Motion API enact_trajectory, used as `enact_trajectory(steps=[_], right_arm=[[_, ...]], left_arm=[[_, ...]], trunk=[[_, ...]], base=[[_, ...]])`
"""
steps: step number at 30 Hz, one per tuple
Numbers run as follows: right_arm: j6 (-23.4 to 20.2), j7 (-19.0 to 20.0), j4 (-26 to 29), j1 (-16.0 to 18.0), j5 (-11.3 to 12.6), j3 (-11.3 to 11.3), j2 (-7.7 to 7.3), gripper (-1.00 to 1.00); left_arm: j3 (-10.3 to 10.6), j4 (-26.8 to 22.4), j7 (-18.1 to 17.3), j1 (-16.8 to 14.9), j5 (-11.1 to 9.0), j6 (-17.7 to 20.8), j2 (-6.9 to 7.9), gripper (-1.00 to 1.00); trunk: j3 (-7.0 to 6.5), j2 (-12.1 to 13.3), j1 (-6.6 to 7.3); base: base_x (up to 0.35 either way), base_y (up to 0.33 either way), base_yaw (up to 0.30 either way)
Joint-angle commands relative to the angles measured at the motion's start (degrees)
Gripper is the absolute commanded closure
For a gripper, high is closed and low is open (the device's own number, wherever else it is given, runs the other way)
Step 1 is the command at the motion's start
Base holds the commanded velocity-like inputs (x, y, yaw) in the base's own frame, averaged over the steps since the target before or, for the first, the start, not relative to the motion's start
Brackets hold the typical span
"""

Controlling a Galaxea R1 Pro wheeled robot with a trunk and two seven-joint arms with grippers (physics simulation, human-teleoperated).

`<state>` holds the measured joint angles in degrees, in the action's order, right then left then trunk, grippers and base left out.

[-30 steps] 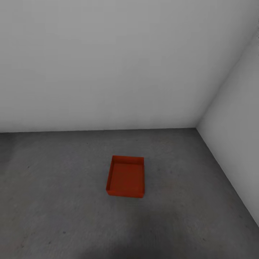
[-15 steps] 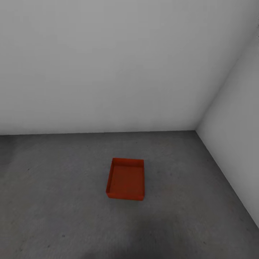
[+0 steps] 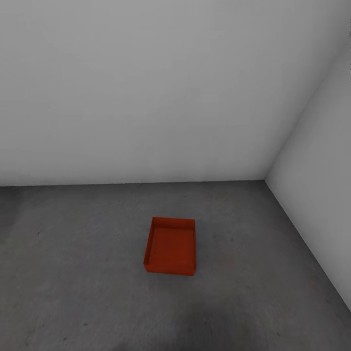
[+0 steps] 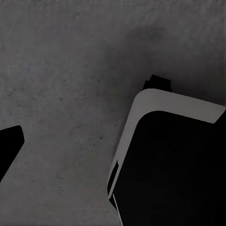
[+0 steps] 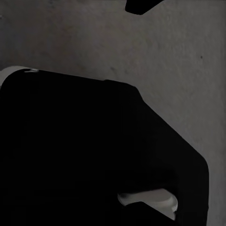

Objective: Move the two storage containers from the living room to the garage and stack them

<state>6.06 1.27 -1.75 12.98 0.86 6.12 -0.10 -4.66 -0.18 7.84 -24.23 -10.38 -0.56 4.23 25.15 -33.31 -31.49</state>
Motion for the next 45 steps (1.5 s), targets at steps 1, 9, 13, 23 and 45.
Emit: enact_trajectory(steps=[1,9,13,23,45], right_arm=[[0.3,0.1,-0.2,0.1,0.1,0.4,0.00,-1.00],[0.3,0.0,-0.2,0.0,0.3,0.4,-0.12,-1.00],[0.2,0.0,-0.2,0.0,0.3,0.4,-0.11,-1.00],[0.3,0.1,-0.2,-1.5,0.1,0.4,-0.17,-1.00],[0.4,0.0,-0.2,-1.6,0.5,0.4,-0.36,-1.00]], left_arm=[[-0.4,0.0,0.1,0.0,-0.1,-0.1,-0.01,-1.00],[-0.4,0.0,0.1,0.0,-0.1,-0.1,-0.01,-1.00],[-0.4,0.0,0.1,0.0,-0.1,-0.1,-0.01,-1.00],[-0.4,0.0,0.1,0.0,-0.1,-0.1,-0.01,-1.00],[-0.4,0.0,0.1,0.0,0.0,-0.1,-0.01,-1.00]], trunk=[[-0.04,-0.1,-0.02],[-0.78,-0.1,-0.02],[-1.16,-0.1,-0.02],[-2.09,-0.1,-0.02],[-4.14,-0.1,-0.02]], base=[[0.000,0.000,0.000],[0.000,0.000,0.000],[0.000,0.000,0.000],[0.000,0.000,0.000],[0.000,0.000,0.000]])
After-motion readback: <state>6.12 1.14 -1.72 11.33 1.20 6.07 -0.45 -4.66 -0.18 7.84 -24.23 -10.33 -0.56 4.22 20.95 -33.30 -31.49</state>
